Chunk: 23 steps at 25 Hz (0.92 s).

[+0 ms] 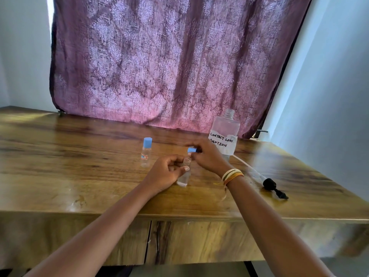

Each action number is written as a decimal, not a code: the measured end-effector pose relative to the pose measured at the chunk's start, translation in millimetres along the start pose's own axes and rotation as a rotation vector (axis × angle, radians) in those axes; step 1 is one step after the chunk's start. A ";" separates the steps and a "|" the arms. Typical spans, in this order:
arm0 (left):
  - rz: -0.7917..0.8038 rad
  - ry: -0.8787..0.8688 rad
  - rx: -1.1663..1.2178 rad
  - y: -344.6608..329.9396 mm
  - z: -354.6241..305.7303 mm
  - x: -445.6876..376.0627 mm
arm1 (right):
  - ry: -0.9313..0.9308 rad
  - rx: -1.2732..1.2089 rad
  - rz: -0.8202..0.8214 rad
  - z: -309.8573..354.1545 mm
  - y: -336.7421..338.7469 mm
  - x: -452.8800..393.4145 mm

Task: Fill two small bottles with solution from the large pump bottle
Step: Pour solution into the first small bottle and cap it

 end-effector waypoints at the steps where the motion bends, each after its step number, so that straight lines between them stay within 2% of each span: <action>1: -0.002 0.003 0.010 -0.4 0.0 0.4 | 0.007 -0.171 -0.056 3.2 8.0 7.8; 3: -0.001 0.009 0.027 -0.4 0.7 0.8 | 0.042 -0.487 -0.144 9.3 20.5 24.3; 6: -0.005 0.001 0.040 0.2 2.1 0.3 | 0.088 -0.623 -0.134 18.4 24.4 42.0; 16: 0.043 -0.052 -0.023 -3.5 -6.9 3.8 | 0.136 -0.306 0.071 30.9 15.0 49.0; 19: 0.041 -0.053 -0.038 -1.3 -4.7 3.8 | 0.064 -0.234 0.012 32.9 15.1 48.0; 23: 0.022 -0.067 -0.083 0.4 -5.6 3.4 | -0.070 0.023 -0.188 36.6 16.2 45.7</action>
Point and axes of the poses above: each hand's wrist, its own x-axis away from the middle knuckle, its own y-axis out of the back of the hand, z = x × y, the point moved 5 cm from there along -x, towards the middle knuckle, and after that the axes turned 14 degrees about z, right-handed, at the moved point
